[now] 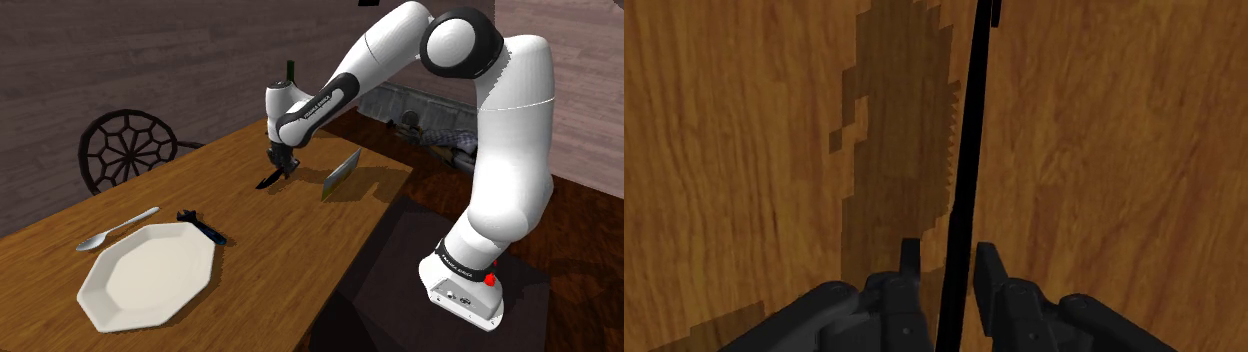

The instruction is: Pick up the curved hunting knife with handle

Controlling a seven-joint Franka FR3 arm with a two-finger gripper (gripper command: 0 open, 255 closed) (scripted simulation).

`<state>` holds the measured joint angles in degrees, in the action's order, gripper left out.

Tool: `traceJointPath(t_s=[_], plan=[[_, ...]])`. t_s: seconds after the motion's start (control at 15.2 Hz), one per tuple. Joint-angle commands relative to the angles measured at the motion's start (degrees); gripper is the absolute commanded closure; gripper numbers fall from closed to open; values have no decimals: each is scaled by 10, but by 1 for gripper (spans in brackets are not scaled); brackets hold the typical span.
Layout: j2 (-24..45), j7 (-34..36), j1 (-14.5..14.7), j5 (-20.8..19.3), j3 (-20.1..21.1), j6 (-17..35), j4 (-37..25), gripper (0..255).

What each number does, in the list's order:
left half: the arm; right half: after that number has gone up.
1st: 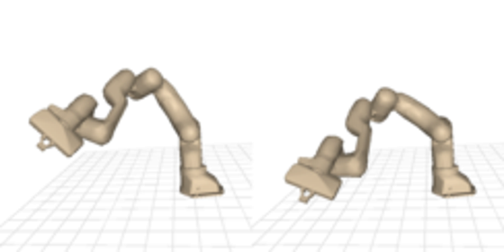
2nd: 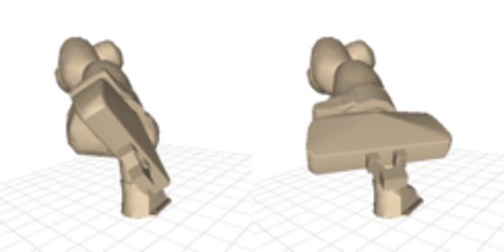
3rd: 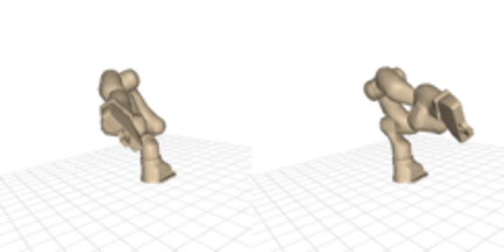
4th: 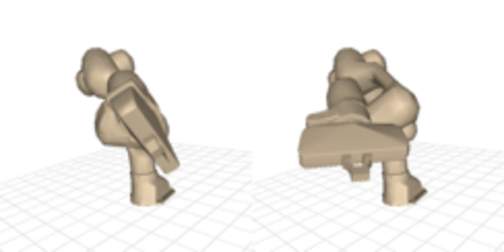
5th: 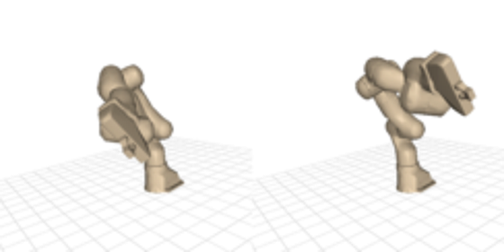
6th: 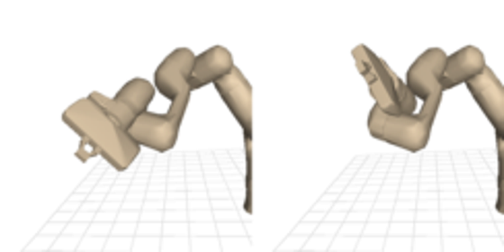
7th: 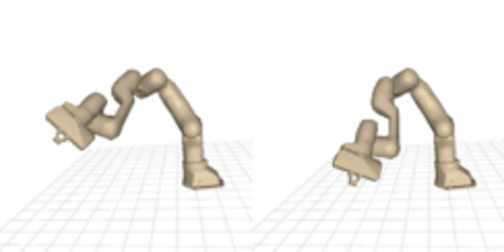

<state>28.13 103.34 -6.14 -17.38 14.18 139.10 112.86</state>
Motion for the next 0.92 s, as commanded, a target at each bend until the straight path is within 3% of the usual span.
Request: traceJointPath(t_s=[0.0,0.86], plan=[[4,0,-1,0,0,7,1,255],[-66,-27,-14,34,20,-67,-6,255]])
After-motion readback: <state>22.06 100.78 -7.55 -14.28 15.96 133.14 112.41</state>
